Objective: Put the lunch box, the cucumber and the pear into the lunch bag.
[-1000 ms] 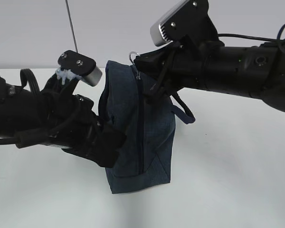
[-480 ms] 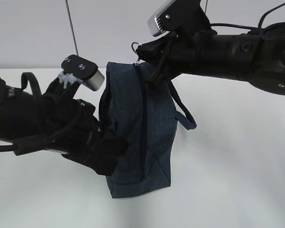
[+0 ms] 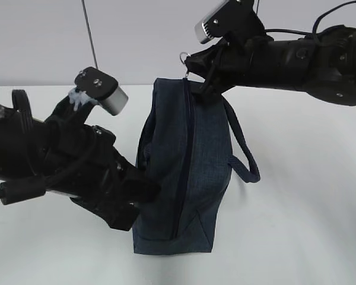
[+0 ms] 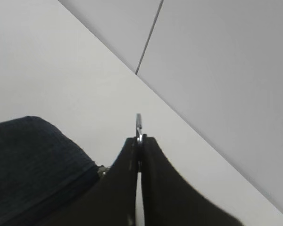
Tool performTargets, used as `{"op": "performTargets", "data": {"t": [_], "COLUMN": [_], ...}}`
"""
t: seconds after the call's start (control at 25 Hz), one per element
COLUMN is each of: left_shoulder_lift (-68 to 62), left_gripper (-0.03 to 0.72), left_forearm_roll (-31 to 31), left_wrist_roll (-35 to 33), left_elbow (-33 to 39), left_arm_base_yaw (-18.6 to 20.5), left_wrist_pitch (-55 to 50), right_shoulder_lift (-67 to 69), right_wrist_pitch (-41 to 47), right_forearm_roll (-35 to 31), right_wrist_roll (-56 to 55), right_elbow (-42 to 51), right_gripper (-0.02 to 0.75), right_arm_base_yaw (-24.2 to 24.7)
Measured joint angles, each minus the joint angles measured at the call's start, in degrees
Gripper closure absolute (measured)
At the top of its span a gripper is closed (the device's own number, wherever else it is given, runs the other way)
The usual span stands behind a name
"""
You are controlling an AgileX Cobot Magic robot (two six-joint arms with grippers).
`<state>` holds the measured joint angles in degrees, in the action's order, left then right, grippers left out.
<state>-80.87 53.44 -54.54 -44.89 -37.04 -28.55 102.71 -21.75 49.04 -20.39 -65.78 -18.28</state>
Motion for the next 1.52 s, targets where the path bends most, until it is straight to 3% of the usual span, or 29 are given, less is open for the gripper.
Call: {"op": "performTargets", "data": {"t": [0.44, 0.68, 0.92, 1.08, 1.36, 1.52], "left_shoulder_lift": [0.56, 0.56, 0.92, 2.62, 4.55, 4.55], "left_gripper": [0.685, 0.685, 0.670, 0.604, 0.413, 0.368], "left_forearm_roll": [-4.91, -6.34, -3.40, -0.67, 1.11, 2.85], "left_wrist_roll": [5.02, 6.94, 7.09, 7.09, 7.42, 7.53], "left_elbow": [-0.41, -0.41, -0.11, 0.18, 0.18, 0.18], "left_arm_base_yaw": [0.11, 0.11, 0.11, 0.00, -0.05, -0.05], "left_wrist_pitch": [-0.20, 0.17, 0.88, 2.88, 4.63, 6.12], "right_shoulder_lift": [2.43, 2.44, 2.44, 2.44, 2.44, 2.44], "right_wrist_pitch": [-1.29, -5.03, -8.10, -11.08, -13.73, -13.90], "right_forearm_roll": [3.36, 11.61, 17.64, 21.26, 25.77, 30.58], "right_wrist_roll": [-2.88, -13.67, -22.45, -27.12, -32.12, -36.05], "right_elbow": [-0.30, -0.30, -0.72, -0.85, -0.85, -1.49], "right_gripper": [0.738, 0.738, 0.738, 0.738, 0.738, 0.738], "right_arm_base_yaw": [6.21, 8.67, 9.50, 9.72, 9.82, 9.82]}}
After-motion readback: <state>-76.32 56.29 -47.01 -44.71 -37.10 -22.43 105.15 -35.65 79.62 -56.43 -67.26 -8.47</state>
